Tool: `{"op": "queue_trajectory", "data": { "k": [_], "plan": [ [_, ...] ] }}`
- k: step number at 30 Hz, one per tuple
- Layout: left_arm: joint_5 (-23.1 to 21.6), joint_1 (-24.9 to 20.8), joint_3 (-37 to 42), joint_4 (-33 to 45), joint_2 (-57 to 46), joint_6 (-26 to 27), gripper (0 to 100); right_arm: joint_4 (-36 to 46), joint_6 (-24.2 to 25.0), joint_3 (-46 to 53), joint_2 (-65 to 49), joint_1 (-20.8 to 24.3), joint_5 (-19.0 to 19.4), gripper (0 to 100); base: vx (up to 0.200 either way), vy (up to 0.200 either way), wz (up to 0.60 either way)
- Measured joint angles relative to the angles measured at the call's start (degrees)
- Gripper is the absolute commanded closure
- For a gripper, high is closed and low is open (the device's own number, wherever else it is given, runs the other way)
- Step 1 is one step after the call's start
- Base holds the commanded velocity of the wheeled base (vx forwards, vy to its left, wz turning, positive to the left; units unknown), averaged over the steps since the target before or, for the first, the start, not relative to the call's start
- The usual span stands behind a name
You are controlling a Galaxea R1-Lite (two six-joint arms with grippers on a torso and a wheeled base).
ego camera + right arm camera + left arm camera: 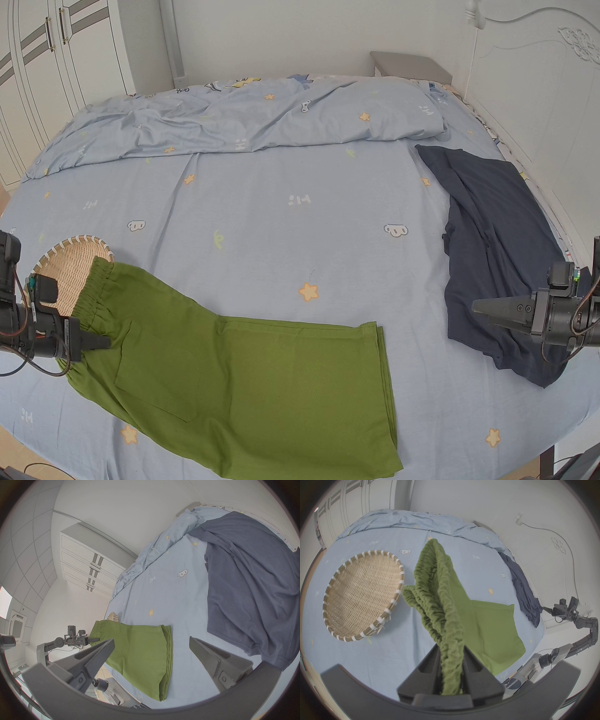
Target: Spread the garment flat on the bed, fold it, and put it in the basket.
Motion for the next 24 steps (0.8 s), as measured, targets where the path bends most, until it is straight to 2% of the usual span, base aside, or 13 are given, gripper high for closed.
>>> {"op": "queue_trajectory", "data": {
  "k": [4,7,11,18,24],
  "plan": [
    [6.8,-9.7,-2.6,0.0,-0.9,-6.3,100,0.1,0.0,-0.1,-0.5,0.0,0.0,0,0.0,0.0,0.0],
    [12.9,-18.8,-5.4,0.0,-1.2,-11.2,100,0.2,0.0,-0.1,-0.8,0.0,0.0,0,0.0,0.0,0.0],
    [18.0,-28.6,-8.9,0.0,-1.1,-15.6,100,0.4,0.0,-0.1,-1.0,0.0,0.0,0,0.0,0.0,0.0],
    [22.2,-41.7,-14.0,-0.5,2.2,-20.2,100,0.5,0.0,0.0,-1.0,0.0,0.0,0,0.0,0.0,0.0],
    [24.4,-49.0,-16.3,-2.0,7.0,-22.9,100,0.4,0.0,0.3,-1.0,0.1,0.0,0,0.0,0.0,0.0]
  ]
}}
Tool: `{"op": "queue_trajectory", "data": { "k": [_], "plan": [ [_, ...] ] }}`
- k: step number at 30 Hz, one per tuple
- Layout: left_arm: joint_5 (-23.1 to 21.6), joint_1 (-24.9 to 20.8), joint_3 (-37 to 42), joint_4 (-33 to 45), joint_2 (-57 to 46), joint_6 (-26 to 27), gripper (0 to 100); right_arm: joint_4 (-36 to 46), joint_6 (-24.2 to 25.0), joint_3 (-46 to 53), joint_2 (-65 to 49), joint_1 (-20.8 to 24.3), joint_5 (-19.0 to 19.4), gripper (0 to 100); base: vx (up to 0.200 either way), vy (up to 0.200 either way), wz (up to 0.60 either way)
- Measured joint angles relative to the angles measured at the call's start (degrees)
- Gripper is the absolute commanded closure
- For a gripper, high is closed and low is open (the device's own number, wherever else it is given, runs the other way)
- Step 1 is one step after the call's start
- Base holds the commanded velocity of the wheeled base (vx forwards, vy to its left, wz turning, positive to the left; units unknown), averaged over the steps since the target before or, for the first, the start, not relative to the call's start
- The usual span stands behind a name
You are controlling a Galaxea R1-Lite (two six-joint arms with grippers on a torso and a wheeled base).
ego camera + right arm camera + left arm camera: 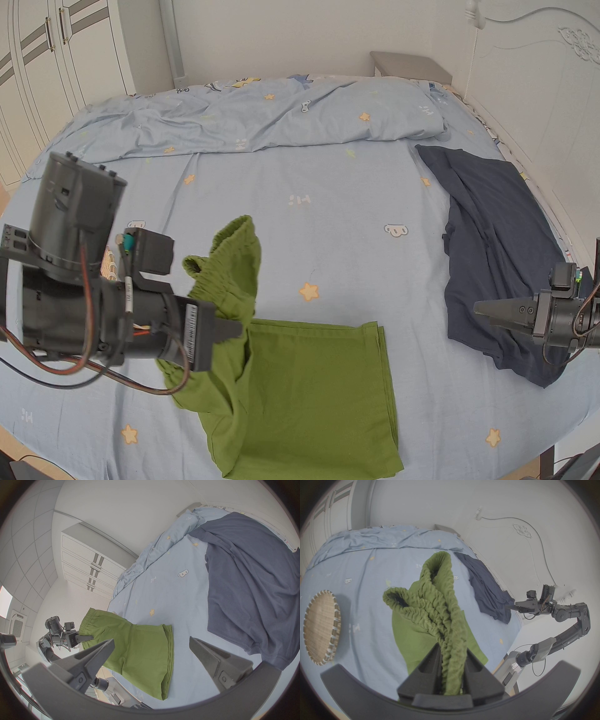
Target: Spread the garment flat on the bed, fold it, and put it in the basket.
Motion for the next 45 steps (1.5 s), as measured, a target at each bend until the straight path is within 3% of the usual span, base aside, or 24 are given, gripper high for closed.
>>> {"op": "queue_trajectory", "data": {
  "k": [9,23,24,38,42,45],
  "plan": [
    [1.5,-5.8,0.0,-4.0,6.0,-3.5,100,-0.1,0.0,0.3,0.2,0.0,0.0,0,0.0,0.0,0.0],
    [3.3,-10.0,0.5,-10.7,13.7,-8.0,100,-0.1,0.0,0.4,0.9,0.1,0.0,0,0.0,0.0,0.0],
    [3.7,-10.2,0.5,-11.1,14.3,-8.2,0,-0.1,0.0,0.4,0.9,0.1,0.0,0,0.0,0.0,0.0],
    [3.8,-15.7,0.6,-17.8,18.8,-16.9,0,-0.1,0.0,0.3,1.1,0.1,0.0,0,0.0,0.0,0.0],
    [2.6,-14.5,0.4,-18.3,18.4,-18.9,0,-0.1,0.0,0.4,1.1,0.6,0.0,0,0.0,0.0,0.0],
    [-0.5,-10.9,0.8,-18.2,17.2,-19.3,0,0.0,0.0,0.7,1.1,1.8,0.0,0,0.0,0.0,0.0]
  ]
}}
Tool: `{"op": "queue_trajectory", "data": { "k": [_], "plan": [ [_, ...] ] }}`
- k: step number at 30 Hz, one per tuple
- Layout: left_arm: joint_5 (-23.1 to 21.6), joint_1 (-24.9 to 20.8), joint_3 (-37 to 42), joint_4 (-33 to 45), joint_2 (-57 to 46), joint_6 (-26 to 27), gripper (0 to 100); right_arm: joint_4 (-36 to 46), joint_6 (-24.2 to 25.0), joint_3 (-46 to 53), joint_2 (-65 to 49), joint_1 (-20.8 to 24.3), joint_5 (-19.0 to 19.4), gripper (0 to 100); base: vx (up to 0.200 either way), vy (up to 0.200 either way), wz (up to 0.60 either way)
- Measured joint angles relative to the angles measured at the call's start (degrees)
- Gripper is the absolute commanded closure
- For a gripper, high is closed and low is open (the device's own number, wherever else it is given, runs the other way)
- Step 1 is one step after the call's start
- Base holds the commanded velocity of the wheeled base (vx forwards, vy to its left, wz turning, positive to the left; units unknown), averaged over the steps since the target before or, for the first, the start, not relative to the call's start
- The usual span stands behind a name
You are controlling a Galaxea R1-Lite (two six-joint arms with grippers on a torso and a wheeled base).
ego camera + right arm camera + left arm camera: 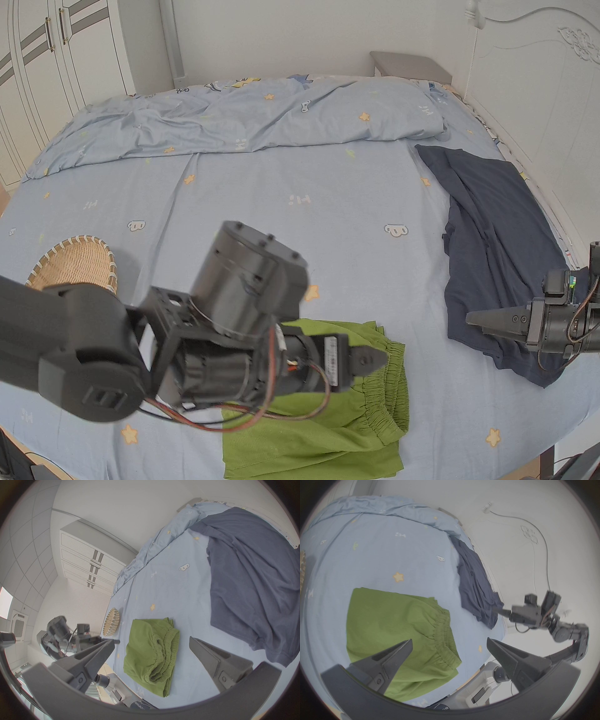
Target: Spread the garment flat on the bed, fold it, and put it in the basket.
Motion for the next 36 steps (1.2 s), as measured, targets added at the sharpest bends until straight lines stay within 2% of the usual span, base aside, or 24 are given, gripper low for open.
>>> {"op": "queue_trajectory", "data": {
  "k": [4,8,11,15,18,22,28,33,36],
  "plan": [
    [-7.0,7.2,2.0,0.2,-2.9,-0.2,0,0.4,0.0,0.2,0.0,2.0,0.0,0,0.0,0.0,0.0],
    [-19.3,16.7,6.6,-0.2,-6.0,0.1,0,1.8,0.0,0.2,0.0,4.1,0.0,0,0.0,0.0,0.0],
    [-26.5,24.5,12.2,-1.8,-7.4,1.0,0,2.9,0.0,0.1,-0.1,5.9,0.0,0,0.0,0.0,0.0],
    [-32.5,33.5,20.5,-6.8,-7.5,5.0,0,4.1,0.0,0.0,-0.1,8.3,0.0,0,0.0,0.0,0.0],
    [-33.9,37.5,24.8,-11.7,-5.7,8.6,0,4.5,0.0,0.0,-0.2,9.5,0.0,0,0.0,0.0,0.0],
    [-35.1,38.8,29.3,-18.6,-0.8,12.1,0,4.9,0.0,0.2,-0.2,10.7,0.0,0,0.0,0.0,0.0],
    [-35.6,34.4,32.4,-25.7,6.5,13.2,0,5.0,0.0,0.3,-0.1,11.6,0.0,0,0.0,0.0,0.0],
    [-35.5,31.2,33.1,-33.3,11.5,11.5,0,4.9,0.0,0.4,-0.1,11.8,0.0,0,0.0,0.0,0.0],
    [-35.5,29.6,33.5,-38.8,13.4,7.5,0,4.9,0.0,0.4,0.0,11.8,0.0,0,0.0,0.0,0.0]
  ]
}}
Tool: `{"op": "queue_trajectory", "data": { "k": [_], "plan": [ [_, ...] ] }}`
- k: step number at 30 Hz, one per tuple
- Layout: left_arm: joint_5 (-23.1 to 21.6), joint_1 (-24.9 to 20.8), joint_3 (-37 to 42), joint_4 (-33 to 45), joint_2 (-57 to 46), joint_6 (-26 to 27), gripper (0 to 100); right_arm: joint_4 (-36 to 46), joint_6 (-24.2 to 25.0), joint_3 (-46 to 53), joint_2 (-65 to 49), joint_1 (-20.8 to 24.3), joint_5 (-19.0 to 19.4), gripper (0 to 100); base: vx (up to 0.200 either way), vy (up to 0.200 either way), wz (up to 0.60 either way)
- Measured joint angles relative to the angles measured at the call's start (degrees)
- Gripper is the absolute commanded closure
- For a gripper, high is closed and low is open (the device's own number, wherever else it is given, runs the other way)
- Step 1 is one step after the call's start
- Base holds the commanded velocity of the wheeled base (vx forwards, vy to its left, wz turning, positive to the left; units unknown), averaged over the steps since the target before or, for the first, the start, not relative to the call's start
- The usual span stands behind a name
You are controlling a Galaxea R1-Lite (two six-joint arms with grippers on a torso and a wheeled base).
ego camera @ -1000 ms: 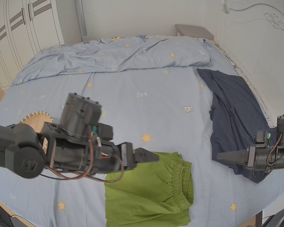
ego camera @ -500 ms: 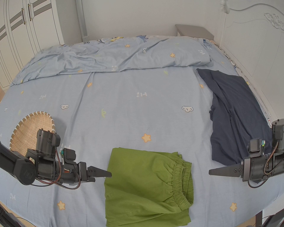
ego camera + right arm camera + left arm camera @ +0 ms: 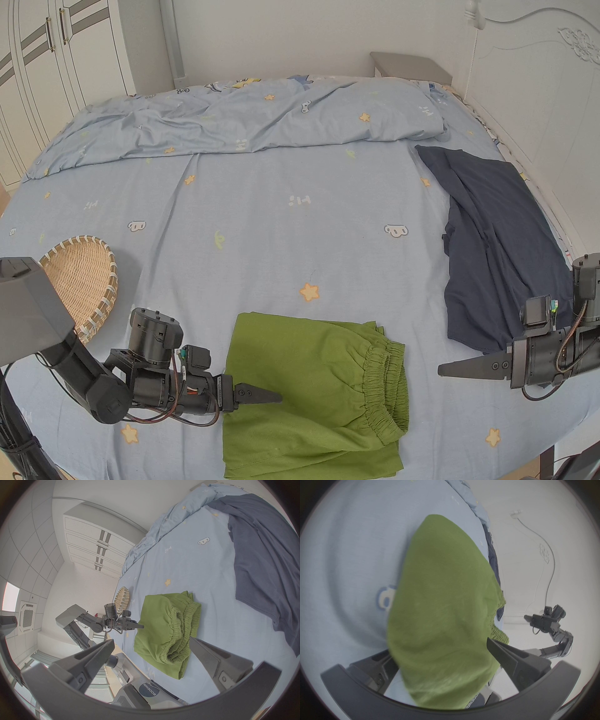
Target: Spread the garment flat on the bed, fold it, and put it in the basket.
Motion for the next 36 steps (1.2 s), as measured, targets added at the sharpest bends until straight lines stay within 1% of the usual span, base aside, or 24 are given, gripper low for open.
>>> {"op": "queue_trajectory", "data": {
  "k": [3,8,9,14,21,26,30,33,36],
  "plan": [
    [0.2,-1.5,0.7,-5.7,1.4,-4.6,0,0.0,0.0,0.0,0.0,0.0,0.0,0,0.0,0.0,0.0],
    [0.5,-3.4,2.4,-14.0,3.8,-7.1,0,-0.1,0.0,0.0,0.2,-0.1,0.0,0,0.0,0.0,0.0],
    [0.5,-3.6,2.7,-15.1,4.3,-7.3,100,-0.1,0.0,0.0,0.3,-0.1,0.0,0,0.0,0.0,0.0],
    [0.7,-4.2,4.3,-18.5,6.0,-8.4,100,-0.1,0.0,0.0,0.6,-0.1,0.0,0,0.0,0.0,0.0],
    [0.9,-3.8,4.9,-18.0,6.0,-9.6,100,-0.2,0.0,-0.3,1.0,-0.6,0.0,0,0.0,0.0,0.0],
    [1.0,-3.1,5.0,-15.8,2.6,-12.2,100,-0.1,0.1,-1.1,1.9,-2.2,0.0,0,0.0,0.0,0.0],
    [0.7,-2.1,3.6,-9.5,-2.0,-12.8,100,0.2,0.2,-2.3,2.3,-3.8,0.0,0,0.0,0.0,0.0],
    [0.6,-1.0,0.4,-0.1,-5.8,-12.9,100,0.7,0.3,-4.0,2.5,-5.5,0.0,0,0.0,0.0,0.0],
    [0.5,0.1,-4.5,11.2,-9.2,-12.4,100,1.9,0.3,-6.2,2.6,-7.2,0.0,0,0.0,0.0,0.0]
  ]
}}
